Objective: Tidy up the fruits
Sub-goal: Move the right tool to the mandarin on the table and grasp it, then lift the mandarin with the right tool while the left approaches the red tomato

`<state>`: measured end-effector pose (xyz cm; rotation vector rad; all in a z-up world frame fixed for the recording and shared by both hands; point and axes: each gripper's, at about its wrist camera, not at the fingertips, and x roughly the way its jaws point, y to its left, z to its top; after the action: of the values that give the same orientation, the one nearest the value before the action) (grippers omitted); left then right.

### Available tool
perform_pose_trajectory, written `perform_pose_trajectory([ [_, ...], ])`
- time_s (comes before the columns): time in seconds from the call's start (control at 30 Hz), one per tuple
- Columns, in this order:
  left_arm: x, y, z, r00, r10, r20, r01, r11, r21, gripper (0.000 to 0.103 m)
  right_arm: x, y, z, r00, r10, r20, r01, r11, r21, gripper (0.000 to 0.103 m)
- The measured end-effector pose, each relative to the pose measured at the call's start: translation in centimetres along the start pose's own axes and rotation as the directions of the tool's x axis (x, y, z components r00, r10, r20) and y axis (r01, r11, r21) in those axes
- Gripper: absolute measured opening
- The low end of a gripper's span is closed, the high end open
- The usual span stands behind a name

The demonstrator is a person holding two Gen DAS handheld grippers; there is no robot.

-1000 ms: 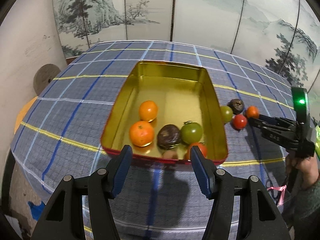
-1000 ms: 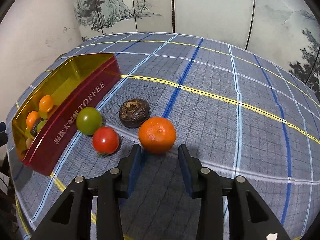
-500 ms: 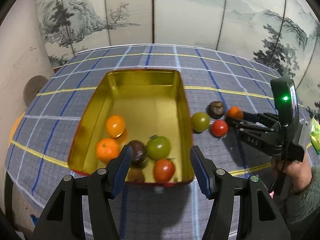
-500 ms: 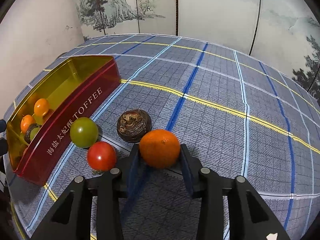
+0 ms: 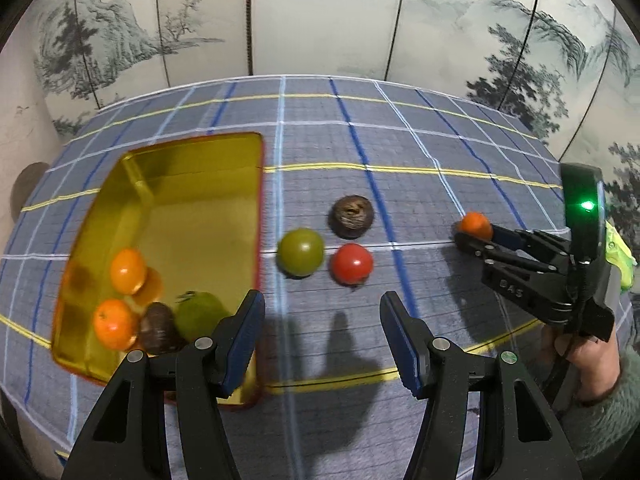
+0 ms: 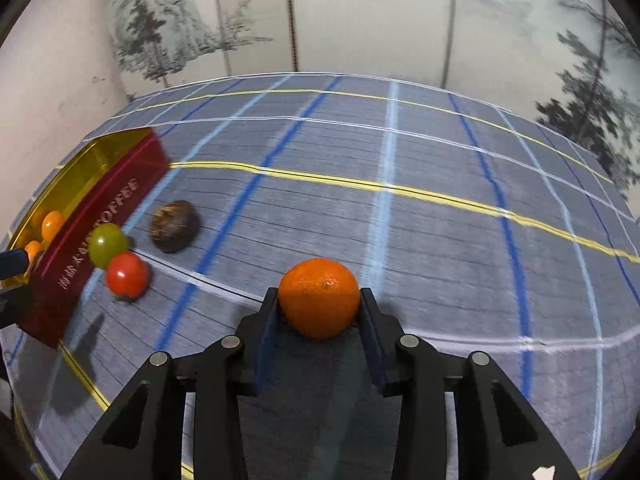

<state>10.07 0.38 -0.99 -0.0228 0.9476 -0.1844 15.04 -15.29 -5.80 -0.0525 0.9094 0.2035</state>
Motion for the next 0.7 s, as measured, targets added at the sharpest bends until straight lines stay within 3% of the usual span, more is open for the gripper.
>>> perform_pose_trajectory([
  [0.23, 1.8, -0.9, 0.3, 0.999, -0.028, -0.043, 0.028, 1.000, -0.011, 0.061, -1.5, -3.9, -1.6, 0.998, -0.070, -0.002, 0.070, 0.996, 0.051, 0.035],
  [0.47, 4.2, -1.0, 1.1, 0.993, -0.069, -0.097, 0.063, 0.996, -0.069, 0.057, -2.0, -5.3, -2.1, 0.997, -0.074, 0.000, 0.073, 0.994, 0.081, 0.036],
  [0.7, 5.3, -1.8, 1.7, 0.996, 0.000, -0.085, -0.003, 0.999, -0.038, 0.051, -2.1, -5.5, -2.2, 0.998, -0.056, 0.002, 0.055, 0.995, 0.087, 0.037],
])
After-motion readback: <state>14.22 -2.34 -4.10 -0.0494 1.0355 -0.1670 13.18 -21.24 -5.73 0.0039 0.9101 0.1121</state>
